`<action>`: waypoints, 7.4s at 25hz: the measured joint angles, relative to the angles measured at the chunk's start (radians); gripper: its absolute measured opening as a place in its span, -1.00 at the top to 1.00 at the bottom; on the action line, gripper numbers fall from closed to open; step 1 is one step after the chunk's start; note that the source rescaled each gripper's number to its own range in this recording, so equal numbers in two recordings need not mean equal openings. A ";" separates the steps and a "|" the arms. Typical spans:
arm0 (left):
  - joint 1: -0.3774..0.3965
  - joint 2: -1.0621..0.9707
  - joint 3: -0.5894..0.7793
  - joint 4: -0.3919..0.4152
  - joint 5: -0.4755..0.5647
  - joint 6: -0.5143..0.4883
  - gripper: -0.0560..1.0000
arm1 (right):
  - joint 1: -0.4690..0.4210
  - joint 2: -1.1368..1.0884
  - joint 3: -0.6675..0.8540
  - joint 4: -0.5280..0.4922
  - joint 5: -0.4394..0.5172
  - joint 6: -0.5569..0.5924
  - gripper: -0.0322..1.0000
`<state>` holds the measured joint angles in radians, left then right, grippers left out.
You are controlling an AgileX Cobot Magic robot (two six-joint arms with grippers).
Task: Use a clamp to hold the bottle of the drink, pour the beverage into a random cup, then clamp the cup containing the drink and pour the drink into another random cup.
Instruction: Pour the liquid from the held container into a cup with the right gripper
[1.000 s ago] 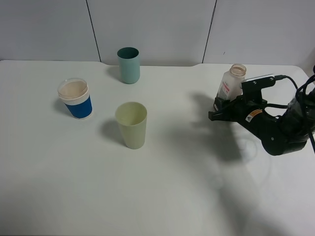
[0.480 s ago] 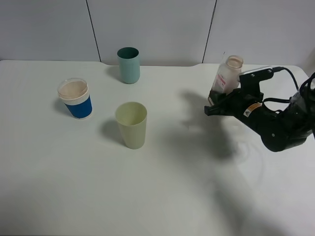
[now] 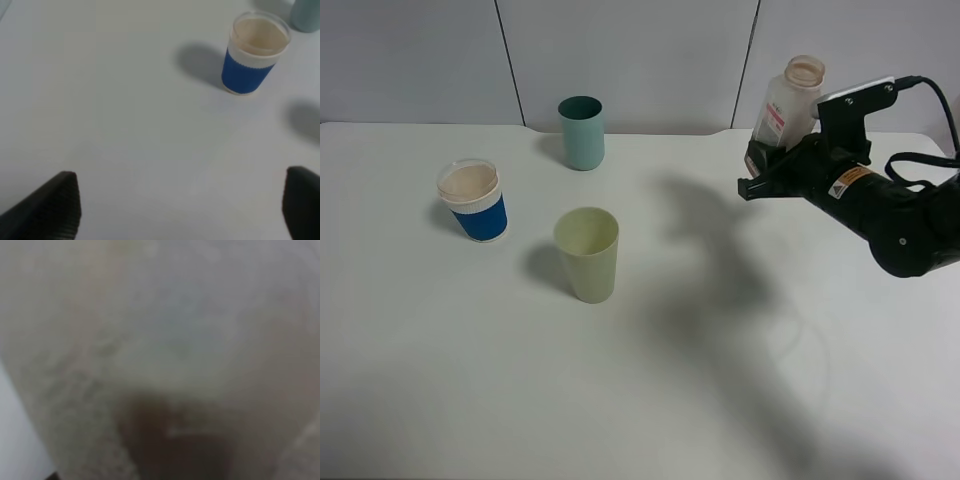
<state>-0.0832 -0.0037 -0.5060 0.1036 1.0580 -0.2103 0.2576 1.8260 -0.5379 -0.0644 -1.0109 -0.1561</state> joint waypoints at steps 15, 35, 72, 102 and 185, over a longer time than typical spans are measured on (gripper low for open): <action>0.000 0.000 0.000 0.000 0.000 0.000 -0.77 | 0.126 -0.120 -0.230 -0.010 0.435 -0.056 0.94; 0.000 0.000 0.000 0.000 0.000 0.000 -0.77 | 0.310 -0.114 -0.551 -0.079 0.896 -0.119 0.94; 0.000 0.000 0.000 0.000 0.000 0.000 -0.77 | 0.435 -0.111 -0.552 -0.604 1.348 -0.055 0.94; 0.000 0.000 0.000 0.000 0.000 0.000 -0.77 | 0.470 -0.111 -0.495 -0.800 1.291 0.024 0.94; 0.000 0.000 0.000 0.000 0.000 0.000 -0.77 | 0.596 -0.166 -0.307 -1.087 1.415 0.189 0.94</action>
<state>-0.0832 -0.0037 -0.5060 0.1036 1.0580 -0.2103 0.8538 1.6600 -0.8454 -1.1509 0.4043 0.0326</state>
